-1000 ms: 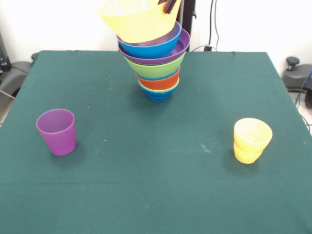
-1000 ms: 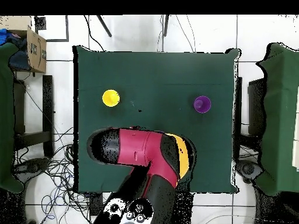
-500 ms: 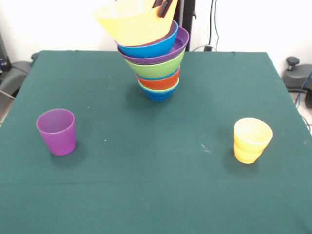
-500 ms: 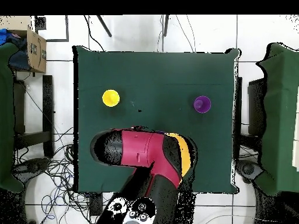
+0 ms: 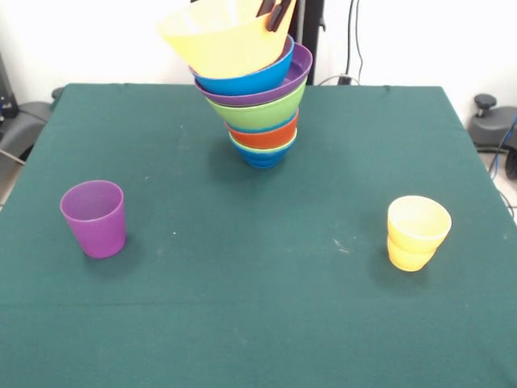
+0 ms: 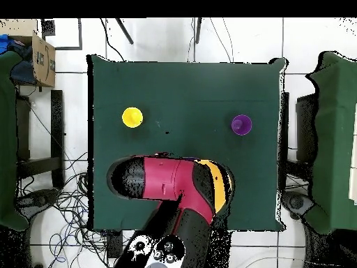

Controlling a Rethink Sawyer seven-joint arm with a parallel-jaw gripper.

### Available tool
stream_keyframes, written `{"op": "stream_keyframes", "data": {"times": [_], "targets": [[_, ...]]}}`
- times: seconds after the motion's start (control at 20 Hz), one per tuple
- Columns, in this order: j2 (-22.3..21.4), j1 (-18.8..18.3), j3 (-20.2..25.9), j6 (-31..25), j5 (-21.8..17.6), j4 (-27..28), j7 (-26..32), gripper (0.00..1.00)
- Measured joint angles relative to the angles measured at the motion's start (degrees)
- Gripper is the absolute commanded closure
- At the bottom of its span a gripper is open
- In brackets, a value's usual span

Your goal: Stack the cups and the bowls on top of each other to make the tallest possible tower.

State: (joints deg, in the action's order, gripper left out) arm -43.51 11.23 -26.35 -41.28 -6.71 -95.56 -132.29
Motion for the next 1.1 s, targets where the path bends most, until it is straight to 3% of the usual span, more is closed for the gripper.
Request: {"op": "stream_keyframes", "data": {"times": [1.1], "targets": [[0.0, 0.0, 1.6, 0.0, 0.0, -0.1, 0.0, 1.0]]}}
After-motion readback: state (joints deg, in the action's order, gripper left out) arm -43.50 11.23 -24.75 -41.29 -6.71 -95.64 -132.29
